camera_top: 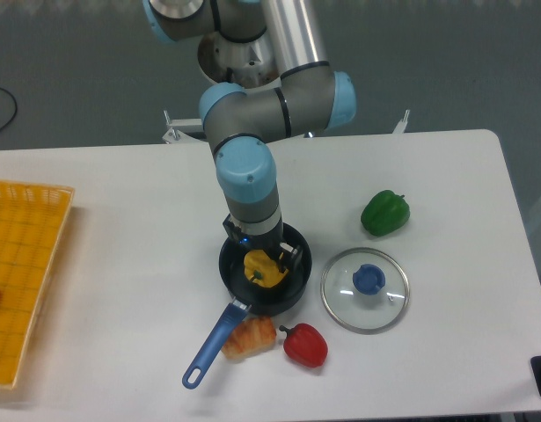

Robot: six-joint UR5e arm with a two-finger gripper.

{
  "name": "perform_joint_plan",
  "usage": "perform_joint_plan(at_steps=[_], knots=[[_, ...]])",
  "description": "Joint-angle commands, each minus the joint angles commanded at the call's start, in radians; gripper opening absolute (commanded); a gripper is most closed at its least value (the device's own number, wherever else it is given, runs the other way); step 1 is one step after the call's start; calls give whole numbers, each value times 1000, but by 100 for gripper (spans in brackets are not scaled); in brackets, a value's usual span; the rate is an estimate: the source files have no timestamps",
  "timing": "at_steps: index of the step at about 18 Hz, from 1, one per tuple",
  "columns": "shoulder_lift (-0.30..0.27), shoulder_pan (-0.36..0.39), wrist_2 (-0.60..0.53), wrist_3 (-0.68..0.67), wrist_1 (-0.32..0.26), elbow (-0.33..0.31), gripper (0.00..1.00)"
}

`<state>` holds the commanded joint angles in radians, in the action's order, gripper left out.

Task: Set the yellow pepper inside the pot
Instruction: 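Open the gripper to release the pepper into the saucepan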

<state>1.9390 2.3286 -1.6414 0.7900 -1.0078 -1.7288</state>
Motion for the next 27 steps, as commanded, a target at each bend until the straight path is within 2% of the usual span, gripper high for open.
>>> perform_joint_plan(at_steps=[10,12,14,22,23,24,27], knots=[[21,-23,-35,0,0,-3,64],[23,-23,-35,3,0,-3,76],[23,-23,-37,3,0,-3,83],[23,-23,-37,6,-2,-5,84],[23,-23,-37,6,0,-3,89],[21,-23,-37,8,0,3,100],[8,-17,-35,14,-5,25,100]])
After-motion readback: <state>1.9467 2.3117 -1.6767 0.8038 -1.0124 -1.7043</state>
